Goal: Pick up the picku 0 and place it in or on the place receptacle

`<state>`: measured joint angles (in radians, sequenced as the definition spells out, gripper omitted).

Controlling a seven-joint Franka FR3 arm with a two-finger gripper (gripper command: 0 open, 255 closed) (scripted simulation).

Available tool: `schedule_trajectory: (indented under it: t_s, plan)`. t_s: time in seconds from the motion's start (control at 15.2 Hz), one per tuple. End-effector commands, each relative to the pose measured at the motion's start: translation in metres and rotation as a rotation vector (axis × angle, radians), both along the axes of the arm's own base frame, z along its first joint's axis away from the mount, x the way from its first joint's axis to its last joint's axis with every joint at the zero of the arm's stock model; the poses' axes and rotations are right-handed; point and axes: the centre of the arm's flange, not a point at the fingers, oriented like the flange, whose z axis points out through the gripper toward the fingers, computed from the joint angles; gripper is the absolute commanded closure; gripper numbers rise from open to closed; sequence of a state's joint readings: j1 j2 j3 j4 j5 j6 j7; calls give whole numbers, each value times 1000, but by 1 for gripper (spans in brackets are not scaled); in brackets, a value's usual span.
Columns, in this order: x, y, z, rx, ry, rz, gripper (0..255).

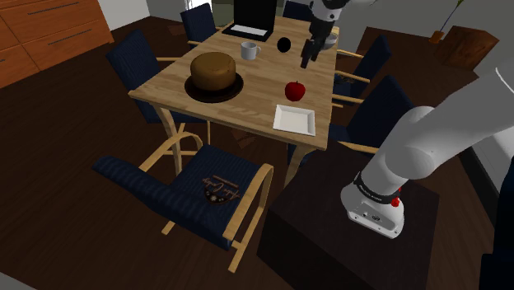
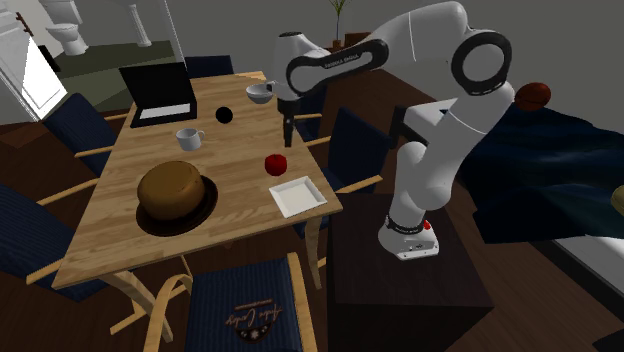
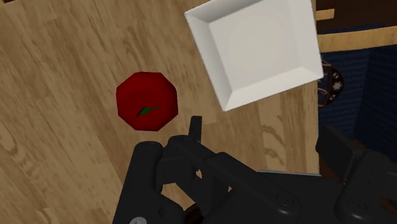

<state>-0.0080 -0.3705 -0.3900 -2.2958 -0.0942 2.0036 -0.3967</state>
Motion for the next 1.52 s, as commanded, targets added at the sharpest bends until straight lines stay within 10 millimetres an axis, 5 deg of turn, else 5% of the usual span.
schedule_trajectory:
  t_s: [0.0, 0.73, 1.25, 1.45]
  plan:
    - [11, -18, -18, -6, 10, 19, 0]
    - [79, -107, -112, -34, 64, 115, 0]
    - [82, -111, -156, -35, 66, 118, 0]
    - [82, -111, -156, -35, 66, 118, 0]
